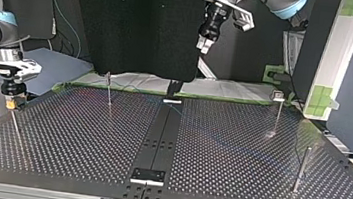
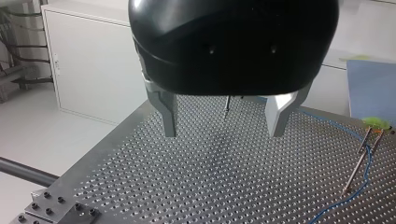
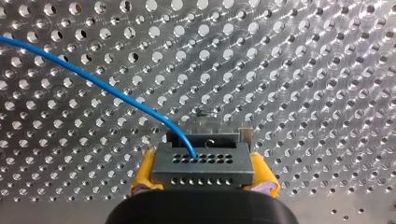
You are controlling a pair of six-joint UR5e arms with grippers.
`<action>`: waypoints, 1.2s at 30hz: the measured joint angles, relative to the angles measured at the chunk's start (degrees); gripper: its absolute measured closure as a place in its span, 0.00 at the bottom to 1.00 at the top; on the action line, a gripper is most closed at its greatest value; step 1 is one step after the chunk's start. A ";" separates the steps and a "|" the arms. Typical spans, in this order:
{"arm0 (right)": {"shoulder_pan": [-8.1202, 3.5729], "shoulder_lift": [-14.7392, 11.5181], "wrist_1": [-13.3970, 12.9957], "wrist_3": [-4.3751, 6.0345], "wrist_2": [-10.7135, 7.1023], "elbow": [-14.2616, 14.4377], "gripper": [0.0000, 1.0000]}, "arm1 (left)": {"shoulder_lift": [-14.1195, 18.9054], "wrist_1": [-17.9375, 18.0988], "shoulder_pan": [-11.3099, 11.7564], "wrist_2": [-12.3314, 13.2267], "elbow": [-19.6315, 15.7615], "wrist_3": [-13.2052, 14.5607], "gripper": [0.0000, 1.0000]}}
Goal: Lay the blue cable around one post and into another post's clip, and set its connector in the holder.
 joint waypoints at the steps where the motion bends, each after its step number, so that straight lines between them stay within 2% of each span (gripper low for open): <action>1: 0.00 0.00 0.00 0.00 0.00 0.00 0.30 | 0.00 0.00 0.00 0.00 0.00 0.00 0.07; 4: 0.00 0.01 0.00 0.00 0.00 0.01 0.24 | 0.00 0.00 0.00 0.00 0.00 0.00 0.07; 6: 0.01 0.01 0.00 0.00 0.00 0.01 0.24 | 0.00 0.00 -0.01 0.00 0.00 0.00 0.07; 8: 0.01 0.01 0.00 0.00 0.00 0.00 0.13 | 0.00 0.00 -0.01 0.00 0.00 0.00 0.07; 13: 0.00 0.01 0.00 0.00 0.00 0.01 0.13 | 0.01 0.00 0.00 -0.02 0.00 0.00 0.07; 14: 0.00 0.01 0.00 0.00 0.00 0.00 0.00 | 0.00 0.00 0.00 -0.02 -0.01 0.00 0.07; 36: 0.00 0.01 0.00 0.00 0.00 0.01 0.00 | 0.00 0.86 0.40 -0.15 0.22 0.14 0.07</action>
